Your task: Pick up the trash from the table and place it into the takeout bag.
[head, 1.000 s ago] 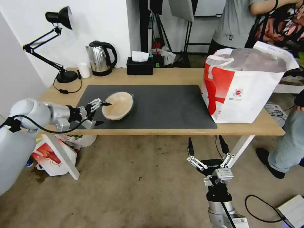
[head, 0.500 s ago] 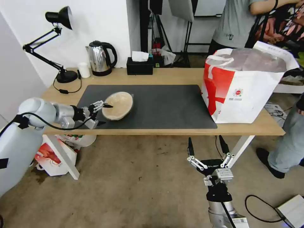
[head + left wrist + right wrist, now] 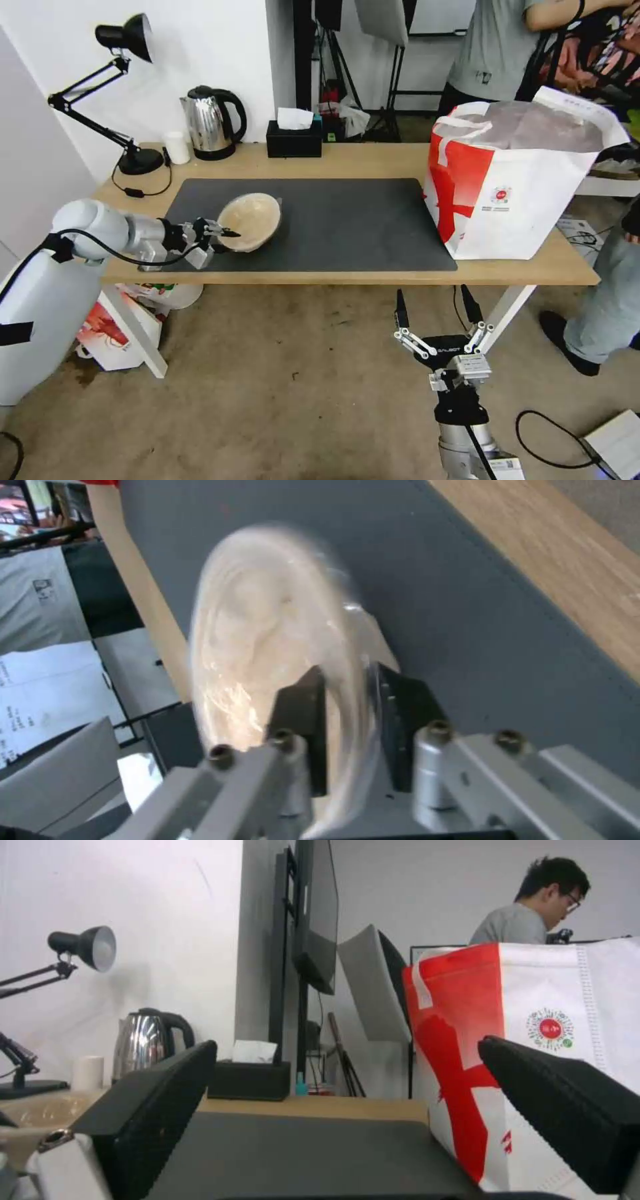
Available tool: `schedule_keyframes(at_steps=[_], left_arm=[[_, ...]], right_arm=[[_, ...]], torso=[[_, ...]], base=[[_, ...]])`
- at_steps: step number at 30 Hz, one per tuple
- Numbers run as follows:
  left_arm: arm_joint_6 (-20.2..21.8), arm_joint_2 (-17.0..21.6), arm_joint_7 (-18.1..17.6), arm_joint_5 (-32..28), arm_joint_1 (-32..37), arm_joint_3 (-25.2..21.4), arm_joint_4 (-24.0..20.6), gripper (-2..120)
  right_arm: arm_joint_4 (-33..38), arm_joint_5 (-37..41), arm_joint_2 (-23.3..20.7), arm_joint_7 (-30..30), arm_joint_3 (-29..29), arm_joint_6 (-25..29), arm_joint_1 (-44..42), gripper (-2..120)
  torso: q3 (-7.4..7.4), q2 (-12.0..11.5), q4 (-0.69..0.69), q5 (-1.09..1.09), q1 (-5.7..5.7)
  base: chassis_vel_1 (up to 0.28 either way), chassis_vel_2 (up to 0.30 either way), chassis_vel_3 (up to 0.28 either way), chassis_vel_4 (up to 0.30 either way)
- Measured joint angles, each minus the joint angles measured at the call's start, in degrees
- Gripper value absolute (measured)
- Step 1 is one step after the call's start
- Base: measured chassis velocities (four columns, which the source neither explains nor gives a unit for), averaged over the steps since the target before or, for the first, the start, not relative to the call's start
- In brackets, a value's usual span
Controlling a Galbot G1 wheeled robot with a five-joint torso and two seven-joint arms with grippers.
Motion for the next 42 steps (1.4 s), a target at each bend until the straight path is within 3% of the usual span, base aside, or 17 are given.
schedule_keyframes(at_steps=[5, 23, 28, 34, 42], left_arm=[[0.2, 0.32, 0.62, -0.11, 0.05, -0.28, -0.11, 2], [0.86, 1.19, 2.77, -2.82, 0.09, -3.29, -2.06, 1], [1.04, 2.74, 2.34, -7.65, -1.03, -5.65, -5.39, 1], [3.71, 5.73, -0.9, -14.83, -5.27, -6.23, -11.26, 1], [6.47, 7.88, -3.41, -22.77, -8.77, -4.81, -13.01, 1]], right_arm=[[0.0, 0.0, 0.0, 0.0, 0.0, 0.0, 0.0, 100], [0.0, 0.0, 0.0, 0.0, 0.0, 0.0, 0.0, 100], [0.0, 0.0, 0.0, 0.0, 0.0, 0.0, 0.0, 100], [0.0, 0.0, 0.0, 0.0, 0.0, 0.0, 0.0, 100], [0.0, 0.0, 0.0, 0.0, 0.0, 0.0, 0.0, 100]], torso=[[-0.01, 0.0, 0.0, 0.01, 0.0], [0.0, 0.0, 0.0, 0.0, 0.0], [0.0, 0.0, 0.01, -0.01, 0.0], [0.0, 0.0, 0.0, 0.01, 0.0], [0.0, 0.0, 0.01, 0.0, 0.0]], base=[[0.0, 0.0, 0.0, 0.0], [0.0, 0.0, 0.0, 0.0], [0.0, 0.0, 0.0, 0.0], [0.0, 0.0, 0.0, 0.0], [0.0, 0.0, 0.0, 0.0]])
